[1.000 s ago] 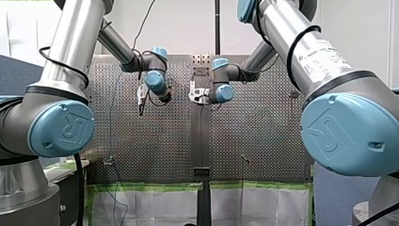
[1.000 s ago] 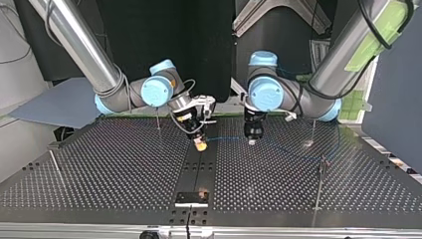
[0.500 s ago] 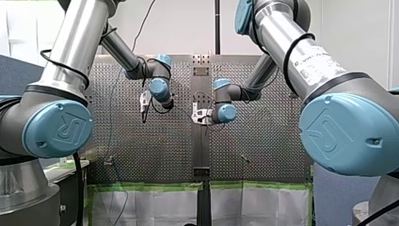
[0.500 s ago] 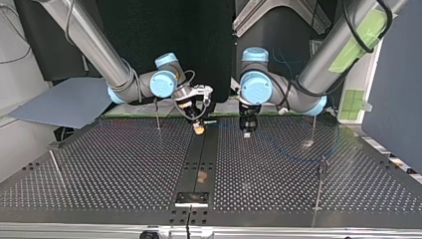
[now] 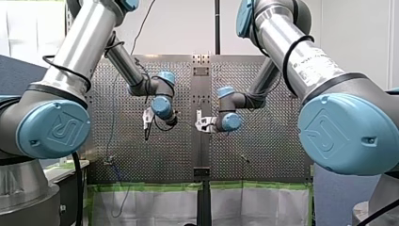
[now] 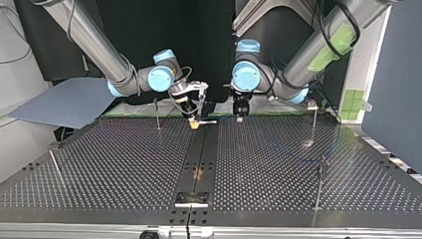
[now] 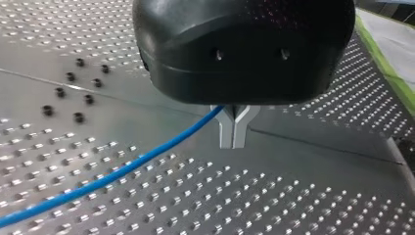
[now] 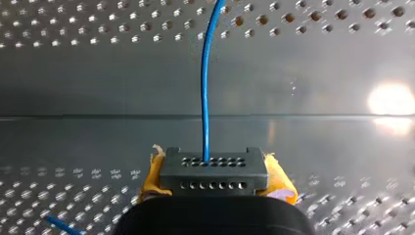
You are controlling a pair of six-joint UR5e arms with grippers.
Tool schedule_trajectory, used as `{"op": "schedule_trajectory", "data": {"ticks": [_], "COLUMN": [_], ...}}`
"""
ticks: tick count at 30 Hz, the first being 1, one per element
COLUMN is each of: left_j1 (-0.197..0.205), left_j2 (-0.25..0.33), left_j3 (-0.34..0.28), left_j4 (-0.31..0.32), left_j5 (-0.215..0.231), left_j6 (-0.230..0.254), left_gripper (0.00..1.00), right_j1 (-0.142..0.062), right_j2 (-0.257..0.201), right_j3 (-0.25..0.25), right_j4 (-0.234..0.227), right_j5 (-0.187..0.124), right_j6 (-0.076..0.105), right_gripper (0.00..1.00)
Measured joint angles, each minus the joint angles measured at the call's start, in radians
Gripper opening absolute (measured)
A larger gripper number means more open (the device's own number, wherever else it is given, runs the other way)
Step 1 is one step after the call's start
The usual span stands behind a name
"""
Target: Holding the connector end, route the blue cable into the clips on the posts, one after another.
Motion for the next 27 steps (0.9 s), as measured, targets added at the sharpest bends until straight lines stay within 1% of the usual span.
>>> {"op": "schedule_trajectory", "data": {"ticks": [4,7,11,14,15,21,27], "left_j1": [-0.015,-0.021,-0.037,-0.051,-0.055,-0.077,-0.102], "left_j2": [-0.02,-0.036,-0.07,-0.097,-0.103,-0.151,-0.214], "left_j3": [-0.002,-0.002,-0.002,-0.002,-0.002,-0.008,-0.013], "left_j4": [0.038,0.065,0.103,0.132,0.139,0.169,0.22], "left_j5": [-0.004,-0.004,-0.002,-0.009,-0.012,-0.026,-0.03], "left_j6": [-0.016,-0.024,-0.026,-0.04,-0.045,-0.048,-0.051], "left_gripper": [0.0,0.0,0.0,0.0,0.0,0.0,0.0], "right_j1": [-0.007,-0.009,-0.013,-0.018,-0.02,-0.034,-0.051], "right_j2": [0.002,0.006,0.029,0.048,0.051,0.059,0.062], "right_j3": [0.037,0.066,0.102,0.12,0.125,0.158,0.199], "right_j4": [-0.038,-0.067,-0.104,-0.119,-0.124,-0.173,-0.225], "right_j5": [-0.001,-0.001,0.001,0.003,0.004,0.012,0.018], "right_j6": [0.001,-0.011,-0.031,-0.044,-0.046,-0.044,-0.04], "right_gripper": [0.0,0.0,0.0,0.0,0.0,0.0,0.0]}}
